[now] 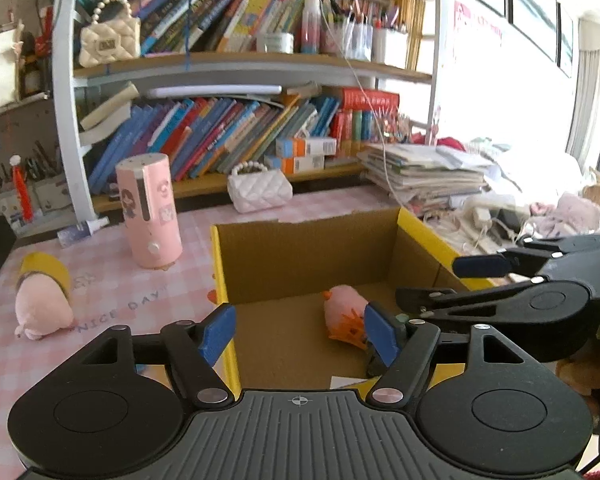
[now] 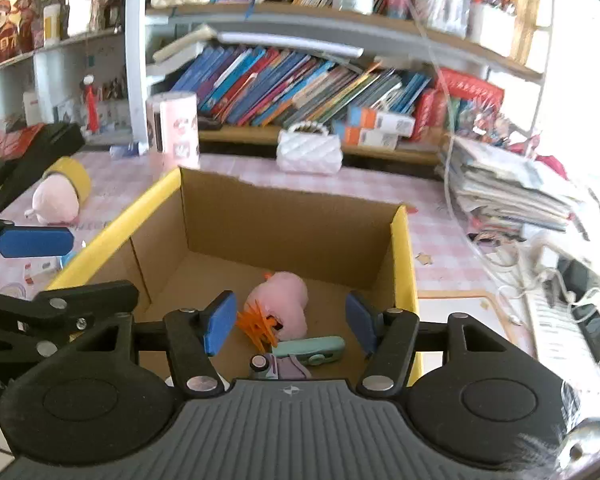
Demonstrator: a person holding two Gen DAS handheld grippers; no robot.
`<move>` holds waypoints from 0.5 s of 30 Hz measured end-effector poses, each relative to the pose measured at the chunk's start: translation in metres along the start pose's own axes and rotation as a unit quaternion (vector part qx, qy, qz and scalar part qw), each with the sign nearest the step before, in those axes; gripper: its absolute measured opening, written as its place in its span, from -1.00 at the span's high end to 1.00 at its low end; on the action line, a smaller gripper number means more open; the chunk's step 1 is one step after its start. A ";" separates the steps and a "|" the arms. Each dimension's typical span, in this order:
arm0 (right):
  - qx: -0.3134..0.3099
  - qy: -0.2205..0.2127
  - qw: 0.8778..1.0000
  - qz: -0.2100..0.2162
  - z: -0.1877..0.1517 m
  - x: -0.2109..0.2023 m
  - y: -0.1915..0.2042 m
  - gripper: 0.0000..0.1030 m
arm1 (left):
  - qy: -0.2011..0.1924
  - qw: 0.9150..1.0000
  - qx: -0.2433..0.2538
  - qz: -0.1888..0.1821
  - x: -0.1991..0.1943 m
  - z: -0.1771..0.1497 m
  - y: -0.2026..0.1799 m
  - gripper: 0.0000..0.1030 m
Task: Organize objects
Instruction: 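Withdraw both open grippers from the box back over the table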
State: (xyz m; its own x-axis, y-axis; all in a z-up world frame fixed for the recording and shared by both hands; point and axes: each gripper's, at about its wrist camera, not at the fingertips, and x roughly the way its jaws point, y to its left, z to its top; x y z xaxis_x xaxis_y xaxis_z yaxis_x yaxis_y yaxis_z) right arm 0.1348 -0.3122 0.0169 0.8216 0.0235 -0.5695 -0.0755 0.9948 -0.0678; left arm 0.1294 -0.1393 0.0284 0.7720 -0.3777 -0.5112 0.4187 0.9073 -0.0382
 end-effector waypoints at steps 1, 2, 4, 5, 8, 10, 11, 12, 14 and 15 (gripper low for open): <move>0.004 -0.003 1.000 -0.005 -0.001 -0.004 0.002 -0.13 | -0.002 1.000 -0.002 0.000 -0.003 -0.001 0.001 -0.41; 0.008 -0.005 1.000 -0.011 -0.002 -0.009 0.003 -0.14 | -0.005 1.000 -0.004 -0.001 -0.007 -0.002 0.003 -0.41; 0.016 -0.009 1.000 -0.023 -0.006 -0.018 0.005 -0.14 | -0.009 1.000 -0.008 -0.003 -0.015 -0.005 0.007 -0.41; 0.019 -0.010 0.999 -0.030 -0.008 -0.023 0.008 -0.14 | -0.010 1.000 -0.010 -0.005 -0.019 -0.007 0.009 -0.41; 0.028 -0.013 0.998 -0.051 -0.016 -0.037 0.015 -0.15 | -0.014 1.000 -0.004 -0.011 -0.031 -0.015 0.014 -0.41; 0.033 -0.012 0.997 -0.062 -0.022 -0.045 0.022 -0.17 | -0.015 1.000 0.004 -0.013 -0.040 -0.022 0.015 -0.41; 0.034 -0.011 0.997 -0.065 -0.025 -0.049 0.026 -0.17 | -0.014 1.000 0.007 -0.014 -0.043 -0.025 0.015 -0.41; 0.036 -0.007 0.997 -0.067 -0.028 -0.052 0.029 -0.17 | -0.012 1.000 0.008 -0.015 -0.047 -0.029 0.017 -0.41; 0.039 0.003 0.997 -0.071 -0.036 -0.057 0.038 -0.17 | -0.005 1.000 0.006 -0.017 -0.053 -0.037 0.021 -0.42; 0.041 0.010 0.997 -0.070 -0.040 -0.060 0.043 -0.17 | 0.001 1.000 0.005 -0.017 -0.056 -0.041 0.024 -0.42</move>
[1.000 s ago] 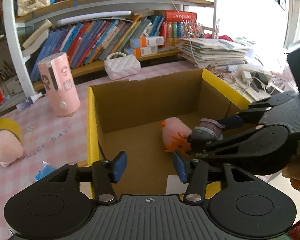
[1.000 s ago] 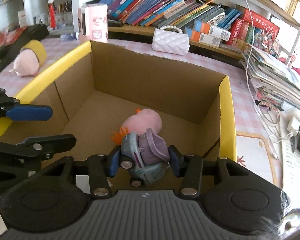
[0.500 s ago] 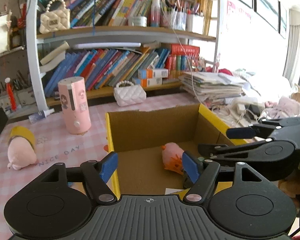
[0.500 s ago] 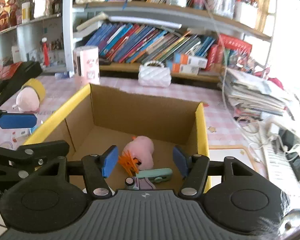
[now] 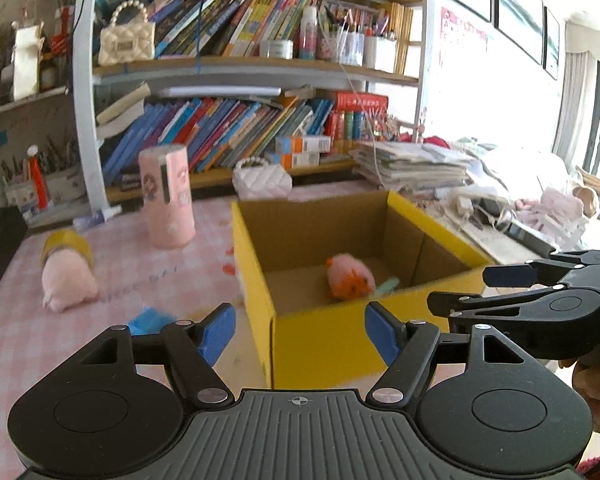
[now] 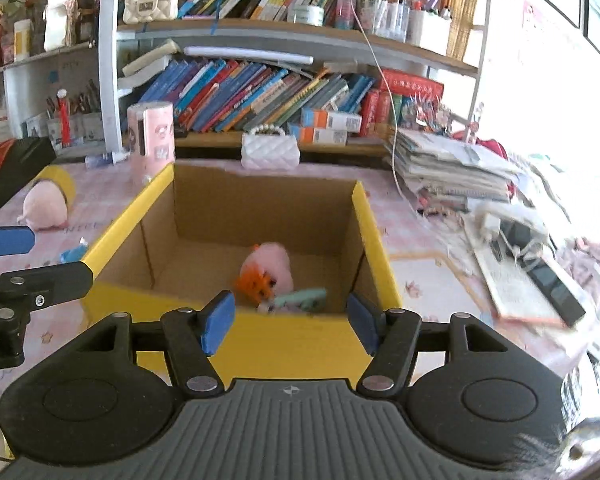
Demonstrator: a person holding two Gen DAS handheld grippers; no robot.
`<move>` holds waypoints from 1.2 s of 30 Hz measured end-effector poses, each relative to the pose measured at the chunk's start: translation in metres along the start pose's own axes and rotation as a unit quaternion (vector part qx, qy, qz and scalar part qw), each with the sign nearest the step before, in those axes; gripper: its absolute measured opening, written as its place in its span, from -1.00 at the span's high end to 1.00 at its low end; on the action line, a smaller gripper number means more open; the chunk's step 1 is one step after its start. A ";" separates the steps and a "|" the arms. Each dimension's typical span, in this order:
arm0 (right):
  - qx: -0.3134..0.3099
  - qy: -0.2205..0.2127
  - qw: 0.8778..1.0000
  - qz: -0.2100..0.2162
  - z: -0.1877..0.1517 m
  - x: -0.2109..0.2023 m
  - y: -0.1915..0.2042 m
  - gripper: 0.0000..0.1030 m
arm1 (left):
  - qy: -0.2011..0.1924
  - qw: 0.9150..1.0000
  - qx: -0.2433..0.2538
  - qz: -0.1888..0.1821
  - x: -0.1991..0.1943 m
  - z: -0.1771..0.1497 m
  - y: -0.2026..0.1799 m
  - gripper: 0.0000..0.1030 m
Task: Organize objects
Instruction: 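Withdraw both open grippers from the box back over the table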
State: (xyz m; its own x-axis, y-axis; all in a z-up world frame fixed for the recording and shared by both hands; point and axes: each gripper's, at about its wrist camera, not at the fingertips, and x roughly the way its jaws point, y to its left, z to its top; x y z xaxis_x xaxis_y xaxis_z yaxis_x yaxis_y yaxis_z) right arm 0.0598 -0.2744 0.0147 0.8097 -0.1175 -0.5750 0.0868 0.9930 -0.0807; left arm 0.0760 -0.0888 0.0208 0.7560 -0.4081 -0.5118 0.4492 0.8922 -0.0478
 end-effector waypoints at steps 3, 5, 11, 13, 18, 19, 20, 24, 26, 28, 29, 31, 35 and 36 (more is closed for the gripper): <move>0.003 0.020 1.000 0.003 -0.014 -0.007 0.014 -0.17 | 0.022 1.000 -0.007 0.004 -0.009 -0.015 0.008 -0.42; 0.003 0.033 0.999 0.004 -0.024 -0.012 0.024 -0.17 | 0.035 0.999 -0.010 0.009 -0.016 -0.025 0.014 -0.42; -0.003 0.055 0.998 0.010 -0.050 -0.026 0.052 -0.17 | 0.072 0.997 -0.008 0.035 -0.033 -0.053 0.026 -0.42; -0.003 0.064 0.998 0.016 -0.056 -0.030 0.060 -0.18 | 0.088 0.995 -0.010 0.047 -0.038 -0.061 0.031 -0.42; 0.004 0.085 0.996 0.032 -0.070 -0.036 0.078 -0.19 | 0.109 0.992 -0.022 0.068 -0.053 -0.076 0.044 -0.53; 0.005 0.087 0.996 0.034 -0.071 -0.037 0.081 -0.20 | 0.109 0.991 -0.024 0.070 -0.056 -0.077 0.046 -0.54; 0.006 0.088 0.995 0.037 -0.073 -0.039 0.084 -0.21 | 0.109 0.991 -0.026 0.072 -0.059 -0.079 0.048 -0.55; 0.008 0.093 0.994 0.051 -0.077 -0.043 0.097 -0.22 | 0.112 0.990 -0.030 0.083 -0.072 -0.086 0.056 -0.56; 0.006 0.094 0.994 0.057 -0.078 -0.045 0.105 -0.23 | 0.115 0.989 -0.032 0.089 -0.078 -0.090 0.061 -0.57; 0.004 0.095 0.993 0.064 -0.080 -0.048 0.111 -0.23 | 0.116 0.988 -0.035 0.094 -0.083 -0.093 0.066 -0.57; 0.002 0.095 0.993 0.068 -0.080 -0.048 0.115 -0.24 | 0.117 0.988 -0.037 0.097 -0.085 -0.094 0.069 -0.57; -0.002 0.096 0.993 0.075 -0.081 -0.050 0.122 -0.25 | 0.116 0.987 -0.041 0.102 -0.090 -0.096 0.074 -0.58; -0.011 0.094 0.992 0.088 -0.080 -0.053 0.135 -0.31 | 0.112 0.986 -0.046 0.112 -0.100 -0.099 0.082 -0.58; -0.013 0.093 0.991 0.091 -0.080 -0.054 0.138 -0.31 | 0.110 0.986 -0.048 0.114 -0.102 -0.100 0.084 -0.58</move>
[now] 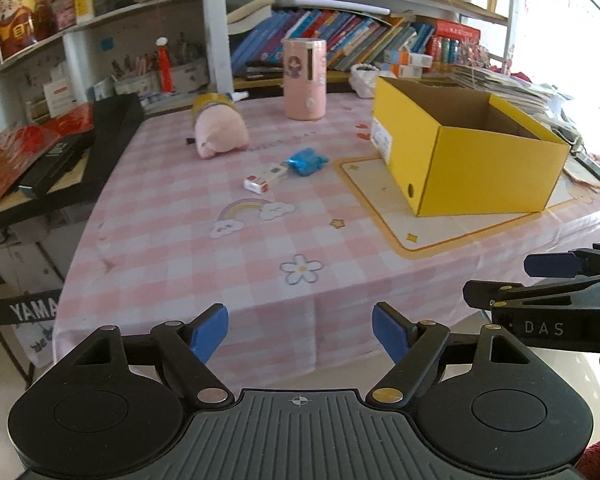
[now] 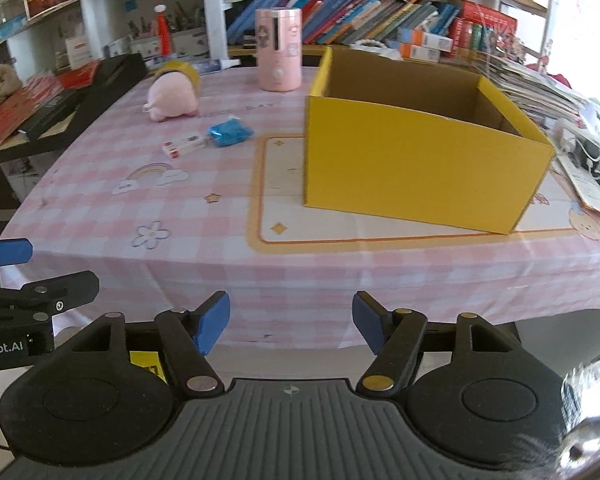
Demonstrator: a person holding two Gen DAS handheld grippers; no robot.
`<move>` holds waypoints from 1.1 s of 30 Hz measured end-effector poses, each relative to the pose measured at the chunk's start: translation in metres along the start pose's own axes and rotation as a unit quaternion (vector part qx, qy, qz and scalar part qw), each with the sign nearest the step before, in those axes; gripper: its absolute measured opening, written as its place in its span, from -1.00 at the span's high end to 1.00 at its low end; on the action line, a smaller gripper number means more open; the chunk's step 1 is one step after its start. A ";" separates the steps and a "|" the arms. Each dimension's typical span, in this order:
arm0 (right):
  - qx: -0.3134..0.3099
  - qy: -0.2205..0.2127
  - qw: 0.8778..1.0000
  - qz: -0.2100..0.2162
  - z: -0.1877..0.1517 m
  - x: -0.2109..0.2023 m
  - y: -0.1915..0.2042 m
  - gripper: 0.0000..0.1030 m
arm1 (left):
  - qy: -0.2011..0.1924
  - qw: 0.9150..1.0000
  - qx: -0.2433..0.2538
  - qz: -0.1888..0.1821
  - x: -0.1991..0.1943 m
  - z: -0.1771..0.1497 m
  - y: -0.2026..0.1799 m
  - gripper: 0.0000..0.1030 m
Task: Organize objects
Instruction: 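Withdraw both open grippers from the box back over the table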
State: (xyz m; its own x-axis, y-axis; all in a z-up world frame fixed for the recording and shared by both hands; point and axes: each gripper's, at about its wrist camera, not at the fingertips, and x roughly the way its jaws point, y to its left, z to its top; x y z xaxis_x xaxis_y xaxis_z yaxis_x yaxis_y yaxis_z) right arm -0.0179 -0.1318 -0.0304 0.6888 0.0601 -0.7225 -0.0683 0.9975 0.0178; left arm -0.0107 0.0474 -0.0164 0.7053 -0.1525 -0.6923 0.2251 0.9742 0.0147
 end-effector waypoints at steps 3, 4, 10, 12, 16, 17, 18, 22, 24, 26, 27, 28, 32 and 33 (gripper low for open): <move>-0.010 -0.002 1.000 0.008 0.002 0.000 0.010 -0.32 | -0.004 1.000 -0.006 0.007 -0.004 -0.001 0.007 -0.58; -0.014 -0.002 1.000 0.010 0.002 0.000 0.014 -0.32 | -0.005 1.000 -0.008 0.009 -0.005 -0.001 0.009 -0.58; -0.030 -0.008 0.999 0.021 0.009 0.001 0.031 -0.33 | -0.011 0.999 -0.020 0.022 -0.011 -0.003 0.025 -0.59; -0.035 -0.009 0.999 0.025 0.011 0.002 0.036 -0.33 | -0.012 0.999 -0.025 0.026 -0.012 -0.004 0.030 -0.59; -0.049 -0.010 0.998 0.033 0.014 0.003 0.046 -0.37 | -0.014 0.999 -0.035 0.032 -0.012 -0.004 0.039 -0.59; -0.053 -0.011 0.998 0.035 0.014 0.004 0.049 -0.38 | -0.014 0.999 -0.038 0.033 -0.011 -0.004 0.041 -0.59; -0.057 -0.012 0.998 0.036 0.015 0.005 0.052 -0.39 | -0.014 0.998 -0.041 0.034 -0.010 -0.003 0.043 -0.60; -0.066 -0.011 0.997 0.042 0.020 0.011 0.056 -0.40 | -0.012 0.998 -0.047 0.037 -0.005 -0.001 0.048 -0.60; -0.067 -0.010 0.997 0.044 0.024 0.016 0.058 -0.40 | -0.011 0.998 -0.049 0.040 -0.001 0.002 0.050 -0.60; -0.069 -0.009 0.996 0.046 0.028 0.021 0.059 -0.41 | -0.010 0.998 -0.051 0.042 0.003 0.005 0.052 -0.60; -0.070 -0.009 0.996 0.048 0.030 0.024 0.059 -0.41 | -0.010 0.998 -0.052 0.043 0.006 0.008 0.054 -0.60; -0.071 -0.009 0.996 0.049 0.032 0.027 0.060 -0.41 | -0.009 0.998 -0.052 0.045 0.009 0.010 0.055 -0.60; -0.076 -0.009 0.996 0.052 0.046 0.041 0.061 -0.41 | -0.010 0.997 -0.059 0.050 0.022 0.024 0.061 -0.60; -0.078 -0.011 0.995 0.053 0.050 0.045 0.061 -0.41 | -0.011 0.997 -0.063 0.050 0.026 0.028 0.063 -0.60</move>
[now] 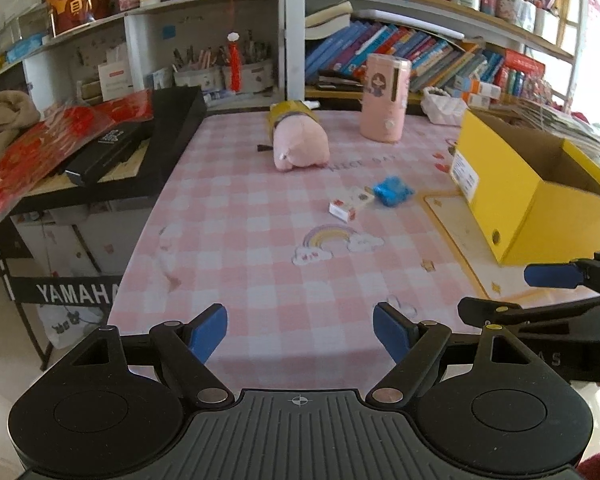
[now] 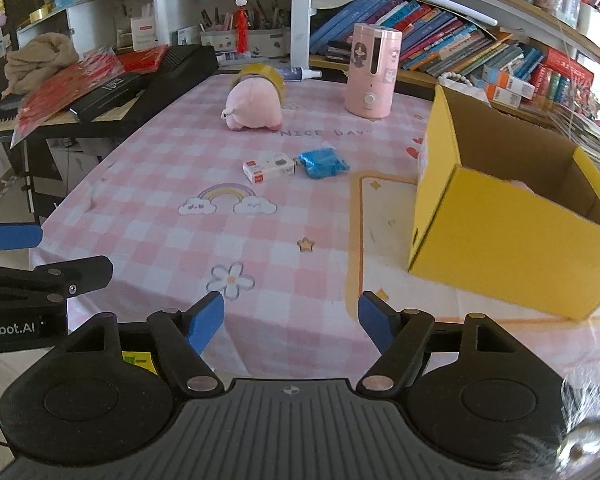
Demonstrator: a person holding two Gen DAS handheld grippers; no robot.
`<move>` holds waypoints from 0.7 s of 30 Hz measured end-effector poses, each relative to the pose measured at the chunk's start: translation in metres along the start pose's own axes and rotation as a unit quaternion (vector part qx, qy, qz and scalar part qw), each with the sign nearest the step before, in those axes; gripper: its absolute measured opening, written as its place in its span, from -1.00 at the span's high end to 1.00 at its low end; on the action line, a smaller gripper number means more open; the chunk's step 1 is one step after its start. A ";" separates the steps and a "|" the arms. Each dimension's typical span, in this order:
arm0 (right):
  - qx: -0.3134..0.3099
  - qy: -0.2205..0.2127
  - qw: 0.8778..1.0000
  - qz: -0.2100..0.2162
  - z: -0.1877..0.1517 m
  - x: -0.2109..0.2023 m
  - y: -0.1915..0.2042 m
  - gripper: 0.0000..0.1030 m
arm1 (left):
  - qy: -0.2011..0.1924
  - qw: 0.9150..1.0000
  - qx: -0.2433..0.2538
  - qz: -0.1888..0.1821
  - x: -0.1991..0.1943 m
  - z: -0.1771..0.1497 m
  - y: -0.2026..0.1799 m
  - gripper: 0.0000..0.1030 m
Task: Organize objects
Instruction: 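Withdraw both open grippers from the box back over the table, then move both grippers toward the white card box and blue packet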
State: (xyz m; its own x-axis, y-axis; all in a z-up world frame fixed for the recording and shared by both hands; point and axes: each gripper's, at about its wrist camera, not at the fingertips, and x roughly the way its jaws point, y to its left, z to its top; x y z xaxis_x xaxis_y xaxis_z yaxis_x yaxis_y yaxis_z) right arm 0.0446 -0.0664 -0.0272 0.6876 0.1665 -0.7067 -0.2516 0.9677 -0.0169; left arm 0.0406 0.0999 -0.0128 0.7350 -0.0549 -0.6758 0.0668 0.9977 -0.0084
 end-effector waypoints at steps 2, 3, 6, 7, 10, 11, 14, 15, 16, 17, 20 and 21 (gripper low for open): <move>-0.005 -0.005 1.000 0.002 0.009 0.007 -0.002 -0.41 | -0.001 1.000 -0.005 0.001 0.008 0.008 0.001 -0.60; -0.006 -0.007 1.000 0.003 0.013 0.011 -0.003 -0.41 | -0.001 1.000 -0.006 0.001 0.012 0.012 0.002 -0.60; -0.013 -0.011 1.000 0.007 0.027 0.024 -0.006 -0.41 | -0.002 1.000 -0.009 0.004 0.024 0.026 0.001 -0.60; -0.016 -0.012 1.000 0.008 0.031 0.028 -0.007 -0.41 | -0.002 1.000 -0.010 0.005 0.028 0.030 0.001 -0.60; -0.023 -0.016 1.000 0.011 0.043 0.040 -0.010 -0.41 | -0.001 1.000 -0.012 0.006 0.040 0.042 0.001 -0.60; -0.025 -0.017 0.999 0.012 0.047 0.045 -0.011 -0.41 | -0.002 1.000 -0.011 0.008 0.043 0.046 0.000 -0.60; -0.030 -0.021 0.999 0.013 0.060 0.056 -0.016 -0.41 | -0.003 1.000 -0.008 0.011 0.054 0.058 -0.001 -0.60; -0.030 -0.022 0.999 0.013 0.063 0.060 -0.018 -0.41 | -0.004 1.000 -0.007 0.012 0.057 0.062 -0.001 -0.60; -0.029 -0.022 0.999 0.013 0.067 0.064 -0.019 -0.41 | -0.004 1.000 -0.006 0.012 0.061 0.066 -0.002 -0.60; -0.028 -0.023 0.999 0.013 0.071 0.067 -0.020 -0.41 | -0.005 1.000 -0.005 0.013 0.063 0.069 -0.002 -0.60; -0.025 -0.025 0.999 0.014 0.080 0.076 -0.025 -0.41 | -0.009 1.000 -0.003 0.015 0.072 0.080 -0.003 -0.60; -0.024 -0.025 0.999 0.013 0.083 0.079 -0.026 -0.41 | -0.010 1.000 -0.003 0.015 0.075 0.083 -0.003 -0.60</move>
State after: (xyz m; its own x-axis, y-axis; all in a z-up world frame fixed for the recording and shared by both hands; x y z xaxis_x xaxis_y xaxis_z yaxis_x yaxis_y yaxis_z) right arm 0.1623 -0.0624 -0.0240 0.7127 0.2026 -0.6715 -0.3026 0.9525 -0.0338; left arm 0.1514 0.0893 -0.0017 0.7499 -0.0258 -0.6611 0.0402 0.9992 0.0065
